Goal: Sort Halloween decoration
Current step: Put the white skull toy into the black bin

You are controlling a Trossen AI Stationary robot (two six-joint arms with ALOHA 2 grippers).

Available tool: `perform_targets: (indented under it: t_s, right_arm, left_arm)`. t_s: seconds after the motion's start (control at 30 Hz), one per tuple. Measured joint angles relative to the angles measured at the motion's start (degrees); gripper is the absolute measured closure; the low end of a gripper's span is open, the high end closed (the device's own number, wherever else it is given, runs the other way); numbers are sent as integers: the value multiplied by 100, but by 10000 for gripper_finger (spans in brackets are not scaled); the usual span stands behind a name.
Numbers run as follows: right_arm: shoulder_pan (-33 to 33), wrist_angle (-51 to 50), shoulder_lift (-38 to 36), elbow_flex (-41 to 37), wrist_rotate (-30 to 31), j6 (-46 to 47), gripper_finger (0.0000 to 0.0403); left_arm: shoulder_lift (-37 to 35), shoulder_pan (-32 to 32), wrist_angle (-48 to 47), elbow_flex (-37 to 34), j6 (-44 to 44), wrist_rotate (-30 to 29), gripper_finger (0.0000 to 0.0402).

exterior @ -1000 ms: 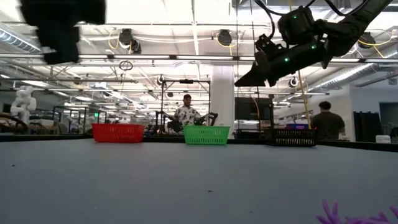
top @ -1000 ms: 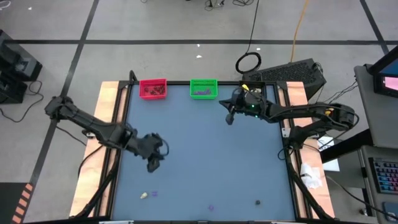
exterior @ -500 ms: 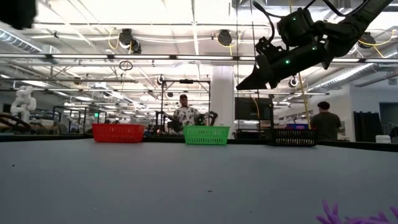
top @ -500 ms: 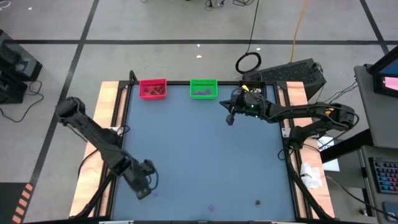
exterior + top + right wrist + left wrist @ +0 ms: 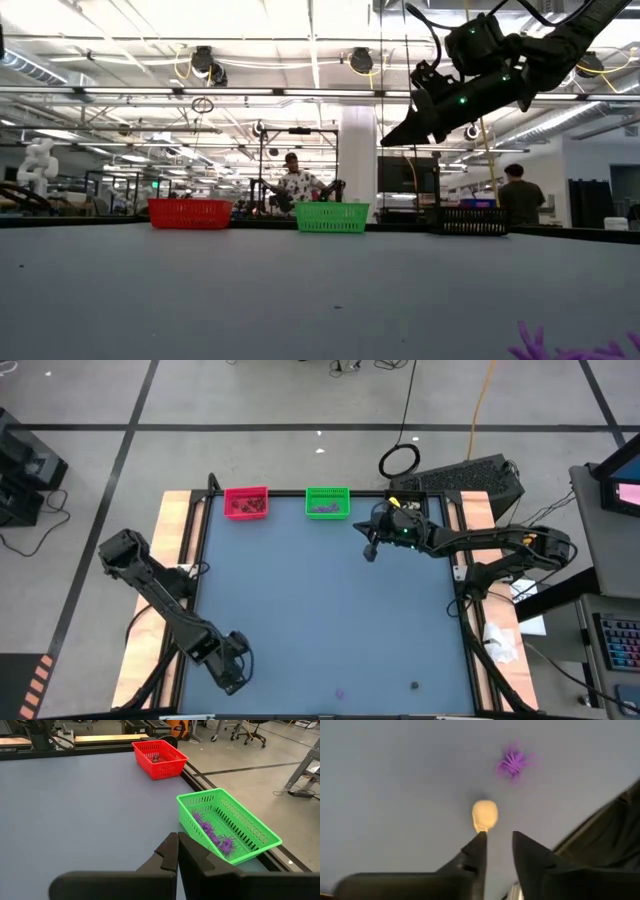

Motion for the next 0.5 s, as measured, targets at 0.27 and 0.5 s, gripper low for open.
perform_targets:
  t_s: [0.27, 0.5]
  right_arm:
    - [0, -1, 1, 0, 1, -1, 403]
    - [-1, 1, 1, 0, 0, -2, 403]
  left_arm:
    - [251, -20, 8, 0, 184, -32, 237]
    - [530, -66, 4, 0, 498, -352, 230]
